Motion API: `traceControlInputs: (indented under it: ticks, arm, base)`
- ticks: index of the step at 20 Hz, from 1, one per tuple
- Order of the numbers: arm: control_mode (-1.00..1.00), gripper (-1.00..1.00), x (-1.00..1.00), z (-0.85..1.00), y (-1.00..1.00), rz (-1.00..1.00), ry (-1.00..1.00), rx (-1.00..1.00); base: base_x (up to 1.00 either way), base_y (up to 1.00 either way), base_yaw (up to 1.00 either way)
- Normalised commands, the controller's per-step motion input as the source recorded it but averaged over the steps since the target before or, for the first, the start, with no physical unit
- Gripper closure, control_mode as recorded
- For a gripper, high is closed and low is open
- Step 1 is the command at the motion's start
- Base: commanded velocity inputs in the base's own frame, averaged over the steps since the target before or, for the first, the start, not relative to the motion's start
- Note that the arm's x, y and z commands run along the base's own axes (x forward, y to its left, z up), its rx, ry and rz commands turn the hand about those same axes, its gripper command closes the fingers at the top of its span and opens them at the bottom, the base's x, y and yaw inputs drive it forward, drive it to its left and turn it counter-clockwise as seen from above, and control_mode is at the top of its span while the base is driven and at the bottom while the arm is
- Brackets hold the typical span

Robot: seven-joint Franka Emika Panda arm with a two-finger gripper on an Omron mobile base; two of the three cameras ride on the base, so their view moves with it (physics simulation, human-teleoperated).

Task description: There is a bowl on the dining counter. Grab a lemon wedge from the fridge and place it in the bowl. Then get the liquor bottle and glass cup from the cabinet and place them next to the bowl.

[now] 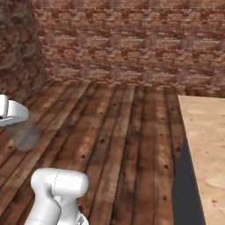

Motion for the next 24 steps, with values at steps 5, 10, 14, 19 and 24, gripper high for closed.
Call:
traceControlInputs:
  ticks: [5, 10, 14, 19, 24]
  arm:
    - [1.00, 1.00, 0.00, 0.00, 0.00, 0.00, 0.00, 0.00]
    - [1.00, 1.00, 0.00, 0.00, 0.00, 0.00, 0.00, 0.00]
    - [1.00, 1.00, 0.00, 0.00, 0.00, 0.00, 0.00, 0.00]
    - [1.00, 1.00, 0.00, 0.00, 0.00, 0.00, 0.00, 0.00]
    - [1.00, 1.00, 0.00, 0.00, 0.00, 0.00, 0.00, 0.00]
  base:
    - [1.00, 0.45, -0.38]
    - [1.00, 0.37, -0.36]
    - [1.00, 0.36, -0.36]
    - [1.00, 0.33, -0.37]
    - [1.00, 0.37, -0.38]
